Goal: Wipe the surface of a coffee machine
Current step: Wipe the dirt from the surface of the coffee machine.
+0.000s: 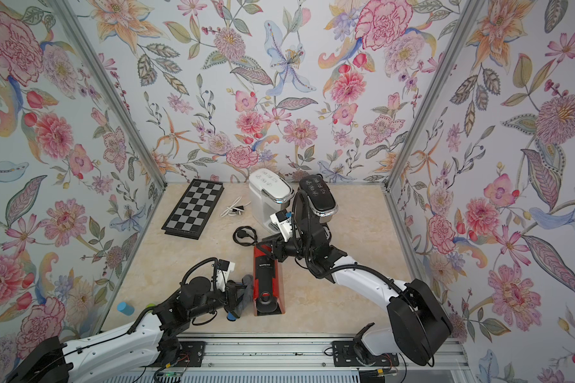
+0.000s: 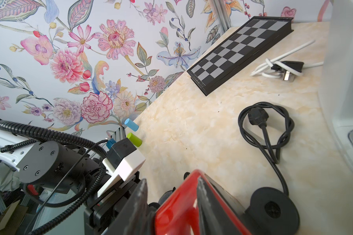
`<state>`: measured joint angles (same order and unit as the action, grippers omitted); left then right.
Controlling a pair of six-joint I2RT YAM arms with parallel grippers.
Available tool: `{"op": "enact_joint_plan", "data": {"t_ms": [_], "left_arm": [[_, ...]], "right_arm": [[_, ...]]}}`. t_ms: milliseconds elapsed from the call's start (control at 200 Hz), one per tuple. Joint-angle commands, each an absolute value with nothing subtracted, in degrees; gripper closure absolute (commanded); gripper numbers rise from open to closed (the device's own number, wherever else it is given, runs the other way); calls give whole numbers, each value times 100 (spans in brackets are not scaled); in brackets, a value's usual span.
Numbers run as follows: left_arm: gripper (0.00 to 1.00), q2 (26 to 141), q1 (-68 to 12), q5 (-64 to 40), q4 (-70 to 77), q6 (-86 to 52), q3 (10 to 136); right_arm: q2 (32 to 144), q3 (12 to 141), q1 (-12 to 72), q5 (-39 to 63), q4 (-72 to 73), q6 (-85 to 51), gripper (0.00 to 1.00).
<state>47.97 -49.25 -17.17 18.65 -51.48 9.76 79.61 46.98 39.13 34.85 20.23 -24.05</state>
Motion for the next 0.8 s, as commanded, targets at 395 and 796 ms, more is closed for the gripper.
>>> {"op": "enact_joint_plan", "data": {"t_ms": [395, 796], "left_arm": [[100, 4570, -5181, -2914, 2530, -5120, 1131], [100, 4497, -5249, -3333, 3074, -5161, 1322]], "right_arm": [[8221, 4702, 3863, 3295, 1274, -2387, 58], [8235, 4623, 3835, 3287, 1361, -2410, 58]]}}
